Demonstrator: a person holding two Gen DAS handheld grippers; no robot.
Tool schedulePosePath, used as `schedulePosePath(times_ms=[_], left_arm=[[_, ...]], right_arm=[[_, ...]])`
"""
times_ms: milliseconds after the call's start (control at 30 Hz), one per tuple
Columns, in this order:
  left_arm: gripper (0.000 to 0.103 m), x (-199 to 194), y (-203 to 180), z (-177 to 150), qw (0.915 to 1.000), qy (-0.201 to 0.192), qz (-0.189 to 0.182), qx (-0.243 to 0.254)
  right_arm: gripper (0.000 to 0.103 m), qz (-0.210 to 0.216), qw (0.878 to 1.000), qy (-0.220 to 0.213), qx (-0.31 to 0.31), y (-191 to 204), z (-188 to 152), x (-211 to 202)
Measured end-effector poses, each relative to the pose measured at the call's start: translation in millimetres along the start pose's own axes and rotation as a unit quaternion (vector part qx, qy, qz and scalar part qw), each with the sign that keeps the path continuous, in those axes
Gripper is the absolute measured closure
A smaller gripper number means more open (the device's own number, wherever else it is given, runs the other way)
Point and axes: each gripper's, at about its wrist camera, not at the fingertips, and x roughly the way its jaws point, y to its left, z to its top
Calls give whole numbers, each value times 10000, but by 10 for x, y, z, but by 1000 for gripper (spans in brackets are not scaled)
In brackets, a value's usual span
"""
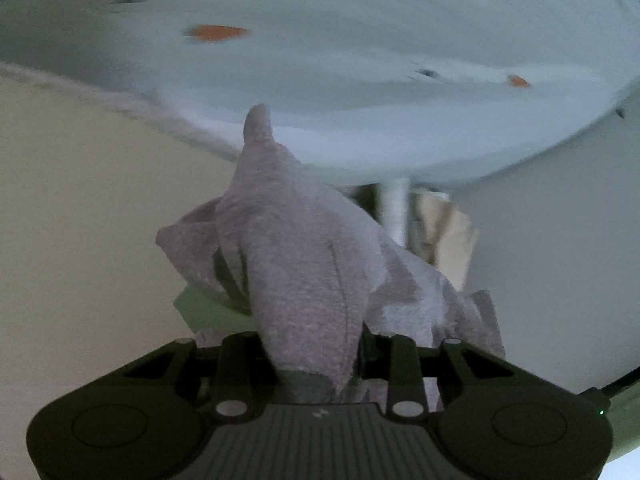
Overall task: Fold clothes
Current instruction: 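Grasp the folded sweatshirt with both grippers and lift it, then place the folded sweatshirt onto the clothes stack and open both grippers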
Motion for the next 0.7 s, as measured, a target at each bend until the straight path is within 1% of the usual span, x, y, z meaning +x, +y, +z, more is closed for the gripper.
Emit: schedulePosePath(times_ms=[67,167,300,367,400,467,500,533,567,600,633,667,700], left_arm=[[69,384,-328,-31,9998,-121,-141,-20],[69,985,-838,-9,9988,-207,-448,-29],[70,1685,-1486,162,9958,-274,-874,-38],[70,2019,-1824,347,9939,-364,-1030,163],[69,2195,-1923,437,9942,-435,-935,309],[63,2567,-2050,607,9949,-577,-575,602],[52,2753,-2114,691,9943,-647,-394,748],[34,2939,-2177,776,9932,-717,-213,893],[27,3125,-2241,861,9915,-787,-32,1038],[24,3309,-2235,914,9910,-736,244,1090],[24,3502,-2168,943,9911,-561,537,1083],[24,3674,-2087,957,9909,-340,736,1077],[24,3811,-2001,954,9903,-114,875,1076]], right_arm=[[78,-27,9997,-184,-137,-305,371,-85],[79,-64,9982,-456,-385,-761,951,-199],[79,-173,9945,-821,-621,-1338,1786,-313],[79,-276,9919,-1012,-712,-1565,2240,-324],[79,-335,9902,-1113,-779,-1649,2466,-313],[79,-466,9852,-1338,-967,-1790,2892,-250],[79,-540,9815,-1468,-1100,-1842,3086,-187],[78,-665,9784,-1589,-1146,-1924,3247,-53],[71,-803,9751,-1706,-1170,-2013,3399,99],[63,-940,9714,-1823,-1194,-2102,3552,251],[50,-1184,9686,-1824,-1203,-2218,3662,471],[41,-1511,9678,-1661,-1138,-2343,3727,719],[41,-1849,9660,-1464,-1056,-2468,3782,970]])
